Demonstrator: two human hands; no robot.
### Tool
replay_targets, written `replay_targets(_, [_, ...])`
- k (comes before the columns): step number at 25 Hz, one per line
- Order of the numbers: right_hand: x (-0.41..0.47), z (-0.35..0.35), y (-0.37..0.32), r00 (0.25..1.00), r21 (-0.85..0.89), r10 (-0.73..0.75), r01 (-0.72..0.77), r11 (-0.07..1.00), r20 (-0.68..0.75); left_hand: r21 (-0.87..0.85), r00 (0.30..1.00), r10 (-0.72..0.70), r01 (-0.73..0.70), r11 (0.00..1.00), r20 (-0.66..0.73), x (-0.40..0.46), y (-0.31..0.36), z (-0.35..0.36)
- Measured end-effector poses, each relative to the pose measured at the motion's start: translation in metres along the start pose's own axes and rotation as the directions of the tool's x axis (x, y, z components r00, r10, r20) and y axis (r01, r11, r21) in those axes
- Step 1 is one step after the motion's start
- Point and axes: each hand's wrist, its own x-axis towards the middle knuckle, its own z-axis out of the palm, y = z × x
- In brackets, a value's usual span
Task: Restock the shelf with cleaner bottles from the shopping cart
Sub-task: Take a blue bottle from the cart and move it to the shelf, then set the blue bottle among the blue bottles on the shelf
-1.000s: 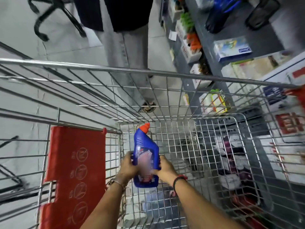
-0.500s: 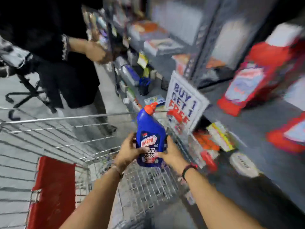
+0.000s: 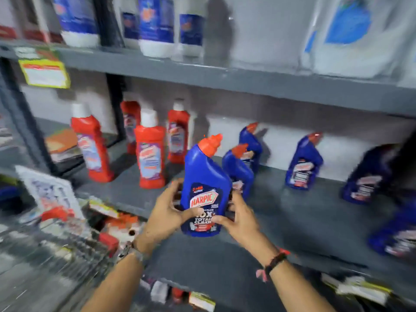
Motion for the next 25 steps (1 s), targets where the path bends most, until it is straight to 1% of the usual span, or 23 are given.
replay_targets(2, [-0.012,-0.051,0.018,0.991,-0.056,0.025,-0.032,0.998,-0.129,-0.01,0.995,0.064,-0.064,0.998,0.075,0.02,0.012,0.057])
replay_targets(4, [-0.022,-0.098,0.04,0.969,-0.063,0.059,-0.076,0.995,-0.239,-0.007,0.981,0.114,-0.115,0.993,0.157,0.04,0.019,0.115])
replay_targets(7, [-0.022,-0.144,0.077,0.943,-0.08,0.072,-0.103,0.991,-0.326,0.005,0.968,0.11,-0.114,0.993,0.226,0.065,0.016,0.179])
replay_targets(9, [-0.016,-0.161,0.104,0.93,-0.078,0.091,-0.126,0.989,-0.356,0.006,0.967,0.089,-0.093,0.996,0.238,0.078,0.005,0.212])
replay_targets(13, [-0.009,-0.175,0.148,0.918,-0.017,0.147,-0.165,0.986,-0.368,0.016,0.974,0.006,-0.01,1.0,0.228,0.086,-0.022,0.25])
replay_targets(16, [-0.01,-0.181,0.17,0.927,0.026,0.212,-0.214,0.976,-0.309,0.061,0.968,-0.047,0.033,0.998,0.246,0.086,-0.04,0.255])
replay_targets(18, [-0.013,-0.181,0.182,0.935,-0.05,0.23,-0.252,0.966,-0.271,0.171,0.948,-0.129,0.081,0.982,0.29,0.082,-0.053,0.255])
replay_targets(20, [-0.012,-0.177,0.188,0.931,-0.168,0.231,-0.285,0.944,-0.282,0.321,0.934,-0.189,0.087,0.943,0.304,0.076,-0.063,0.255])
replay_targets(22, [-0.01,-0.176,0.193,0.924,-0.248,0.223,-0.305,0.919,-0.309,0.382,0.951,-0.168,0.058,0.922,0.261,0.073,-0.068,0.263])
replay_targets(25, [-0.016,-0.188,0.197,0.919,-0.259,0.243,-0.327,0.909,-0.309,0.447,0.961,-0.136,0.015,0.895,0.241,0.068,-0.063,0.276])
